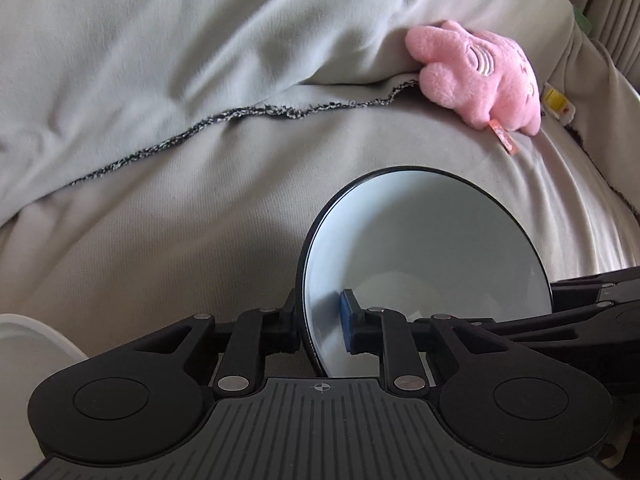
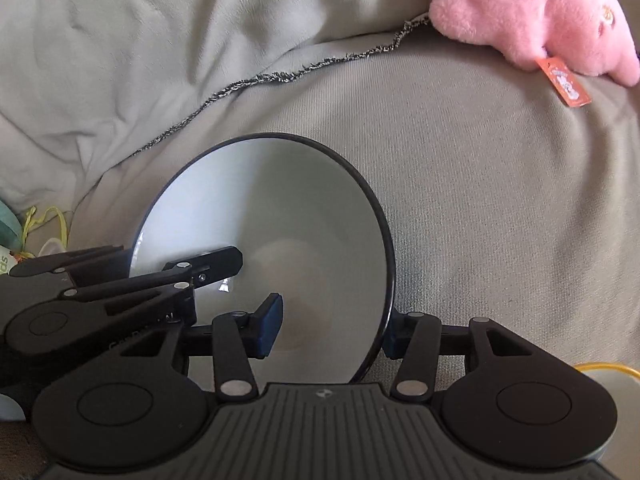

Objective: Organize plates and bowls
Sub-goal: 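Grasp the rim of the blue enamel bowl with both grippers, then lower the blue bowl into the yellow-rimmed bowl and open both grippers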

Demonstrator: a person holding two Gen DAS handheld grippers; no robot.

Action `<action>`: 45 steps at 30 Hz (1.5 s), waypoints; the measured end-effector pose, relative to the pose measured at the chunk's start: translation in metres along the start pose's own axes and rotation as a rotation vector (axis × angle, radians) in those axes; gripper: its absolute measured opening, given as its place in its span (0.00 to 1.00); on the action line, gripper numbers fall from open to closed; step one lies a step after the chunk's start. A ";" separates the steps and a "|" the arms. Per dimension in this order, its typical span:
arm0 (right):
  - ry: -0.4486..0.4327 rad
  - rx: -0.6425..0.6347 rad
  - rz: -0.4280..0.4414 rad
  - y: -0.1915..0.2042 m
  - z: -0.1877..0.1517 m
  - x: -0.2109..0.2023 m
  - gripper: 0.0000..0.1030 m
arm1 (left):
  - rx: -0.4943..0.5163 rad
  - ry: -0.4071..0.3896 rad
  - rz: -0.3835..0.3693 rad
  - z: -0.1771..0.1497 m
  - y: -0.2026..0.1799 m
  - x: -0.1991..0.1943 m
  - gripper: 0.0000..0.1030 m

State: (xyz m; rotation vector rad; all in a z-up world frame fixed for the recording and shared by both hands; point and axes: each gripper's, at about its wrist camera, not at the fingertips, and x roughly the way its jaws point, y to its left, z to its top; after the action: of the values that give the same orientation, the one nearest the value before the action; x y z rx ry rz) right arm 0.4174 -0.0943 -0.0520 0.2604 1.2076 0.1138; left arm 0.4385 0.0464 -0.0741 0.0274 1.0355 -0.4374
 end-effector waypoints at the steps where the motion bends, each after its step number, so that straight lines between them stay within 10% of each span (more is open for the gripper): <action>1: -0.008 0.000 -0.005 0.002 -0.001 -0.001 0.48 | -0.008 0.001 0.001 0.000 0.000 -0.001 0.20; 20: -0.132 -0.084 0.030 -0.027 -0.050 -0.132 0.48 | 0.092 -0.152 0.002 -0.030 -0.116 -0.120 0.22; 28: -0.109 0.000 -0.027 -0.096 -0.090 -0.150 0.49 | 0.117 -0.032 -0.149 -0.062 -0.162 -0.073 0.23; 45: -0.109 0.027 -0.087 -0.102 -0.107 -0.116 0.53 | 0.131 -0.009 -0.075 -0.072 -0.162 -0.065 0.22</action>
State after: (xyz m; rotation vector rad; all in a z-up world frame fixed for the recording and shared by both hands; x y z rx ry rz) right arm 0.2714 -0.2041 -0.0078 0.2347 1.1113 0.0077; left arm 0.2921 -0.0630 -0.0273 0.1033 0.9997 -0.5730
